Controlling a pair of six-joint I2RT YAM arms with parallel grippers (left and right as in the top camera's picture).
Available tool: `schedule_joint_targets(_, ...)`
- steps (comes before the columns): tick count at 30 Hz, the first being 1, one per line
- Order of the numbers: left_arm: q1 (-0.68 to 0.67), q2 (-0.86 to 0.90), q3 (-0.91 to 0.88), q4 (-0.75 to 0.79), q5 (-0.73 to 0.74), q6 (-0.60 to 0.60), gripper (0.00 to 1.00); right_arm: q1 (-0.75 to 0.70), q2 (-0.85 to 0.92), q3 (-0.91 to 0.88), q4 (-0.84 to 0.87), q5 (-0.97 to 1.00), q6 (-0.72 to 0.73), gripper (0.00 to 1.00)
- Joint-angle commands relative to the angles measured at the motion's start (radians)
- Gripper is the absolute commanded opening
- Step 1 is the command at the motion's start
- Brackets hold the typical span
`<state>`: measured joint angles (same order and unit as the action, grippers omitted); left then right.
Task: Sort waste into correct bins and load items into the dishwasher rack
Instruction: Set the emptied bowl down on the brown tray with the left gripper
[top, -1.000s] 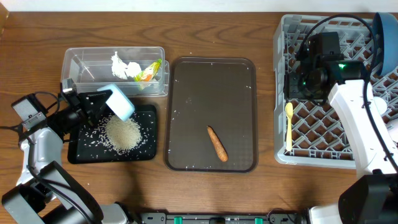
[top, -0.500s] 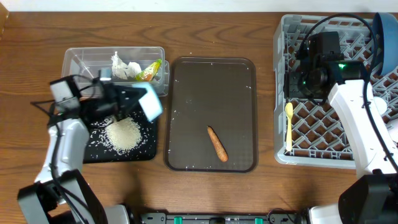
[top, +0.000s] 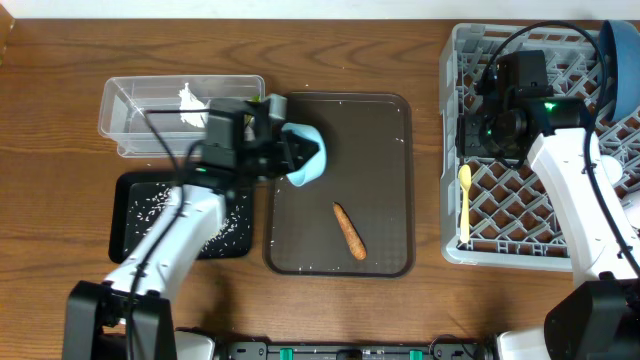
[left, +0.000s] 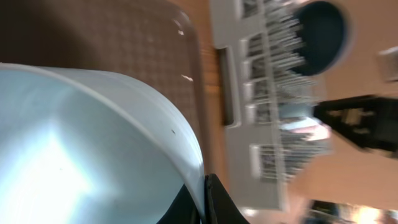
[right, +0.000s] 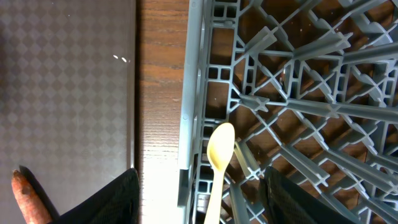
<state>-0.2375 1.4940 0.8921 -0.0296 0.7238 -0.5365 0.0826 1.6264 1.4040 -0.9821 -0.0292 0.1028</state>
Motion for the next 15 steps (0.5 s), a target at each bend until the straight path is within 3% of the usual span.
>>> schedule_joint_targets(1,-0.097,0.000,0.048,0.008,-0.392,0.092,0.06,-0.004,0.008,-0.006,0.002,0.002,0.009,0.62)
schedule_joint_targets(6,-0.195,0.052,0.104,0.009,-0.694,0.099,0.06,-0.004,0.008,-0.006,0.002,-0.003,0.009,0.62)
schedule_joint_targets(15,-0.266,0.286,0.301,-0.030,-0.697,0.142,0.06,-0.004,0.008,-0.006,0.001,-0.005,0.009,0.62)
